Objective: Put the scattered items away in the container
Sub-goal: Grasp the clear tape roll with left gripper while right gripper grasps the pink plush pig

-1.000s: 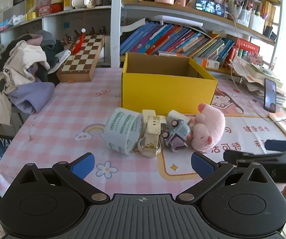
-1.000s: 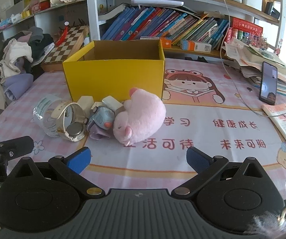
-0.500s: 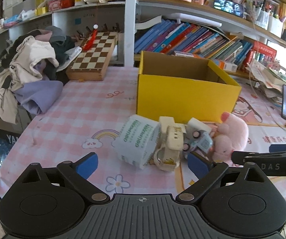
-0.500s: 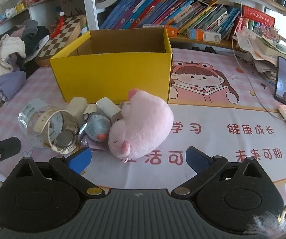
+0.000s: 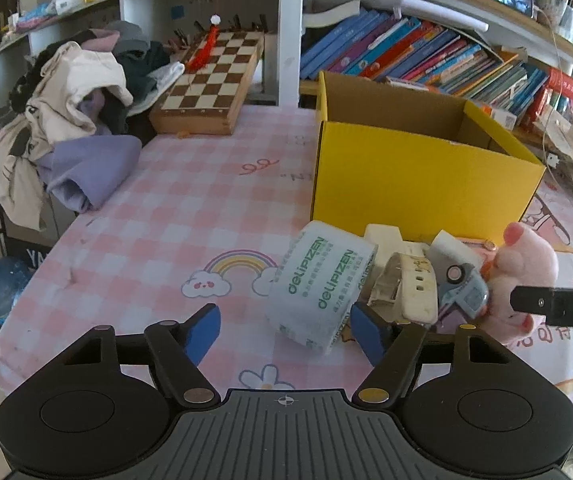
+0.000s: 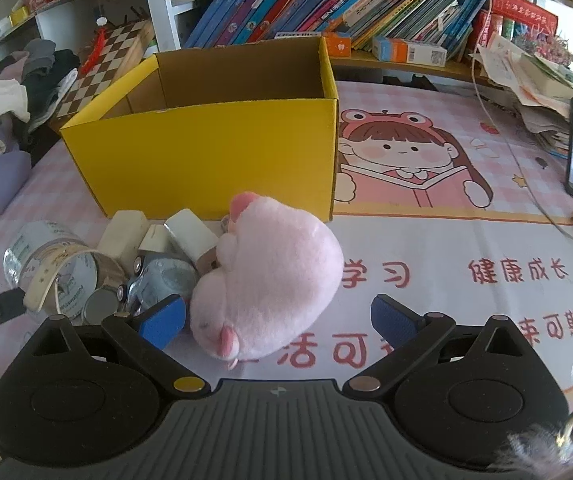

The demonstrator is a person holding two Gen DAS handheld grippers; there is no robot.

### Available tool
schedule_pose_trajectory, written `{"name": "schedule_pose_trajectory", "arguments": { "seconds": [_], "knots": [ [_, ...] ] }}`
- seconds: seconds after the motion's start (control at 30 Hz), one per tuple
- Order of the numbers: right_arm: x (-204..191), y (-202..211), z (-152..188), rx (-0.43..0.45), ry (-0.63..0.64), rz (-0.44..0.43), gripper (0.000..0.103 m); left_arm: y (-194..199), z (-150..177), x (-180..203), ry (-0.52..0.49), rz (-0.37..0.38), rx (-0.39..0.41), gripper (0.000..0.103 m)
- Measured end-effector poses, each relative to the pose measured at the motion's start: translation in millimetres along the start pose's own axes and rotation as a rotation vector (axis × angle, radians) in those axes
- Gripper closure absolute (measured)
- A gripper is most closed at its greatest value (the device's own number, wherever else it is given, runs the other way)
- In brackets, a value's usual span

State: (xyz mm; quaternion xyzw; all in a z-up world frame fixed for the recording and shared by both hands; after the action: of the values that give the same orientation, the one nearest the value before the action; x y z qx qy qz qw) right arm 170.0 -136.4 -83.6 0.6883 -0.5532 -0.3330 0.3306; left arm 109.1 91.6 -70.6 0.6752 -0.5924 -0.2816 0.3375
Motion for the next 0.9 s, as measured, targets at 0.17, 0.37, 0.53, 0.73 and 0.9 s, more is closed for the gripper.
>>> {"name": "schedule_pose_trajectory", "arguments": {
  "seconds": [0.17, 0.37, 0.53, 0.73, 0.9],
  "knots": [
    [4, -15, -8, -0.034, -0.022, -0.014, 0.002, -11, -4, 0, -0.006, -0.001, -0.021, 0.038],
    [8, -28, -15, -0.067, -0.055, -0.061, 0.011, -24, -9, 3, -0.012, 0.018, -0.046, 0.059],
    [7, -26, -19, -0.067, -0.051, -0.095, 0.031, -26, -13, 5, -0.011, 0.021, -0.050, 0.062],
    [16, -16, -25, -0.047, -0.072, -0.081, 0.036, -24, -18, -1, 0.027, 0.024, -0.048, 0.063],
    [23, -10, -26, -0.043, -0.086, -0.082, 0.036, -19, -21, -8, 0.056, 0.024, -0.040, 0.065]
  ]
}}
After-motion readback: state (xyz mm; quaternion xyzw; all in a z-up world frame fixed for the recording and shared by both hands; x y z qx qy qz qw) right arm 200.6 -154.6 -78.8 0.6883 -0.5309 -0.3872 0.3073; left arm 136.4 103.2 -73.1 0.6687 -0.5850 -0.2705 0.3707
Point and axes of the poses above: each gripper's, at about its wrist camera, not at the fingertips, and y roughly against the way its jaws point, x to its right, z to its underside, the point moved 4 cm from there along -y, roughly the way its jaws point, and after that the axes turned 7 degrees about -x, right-handed, at the moved point
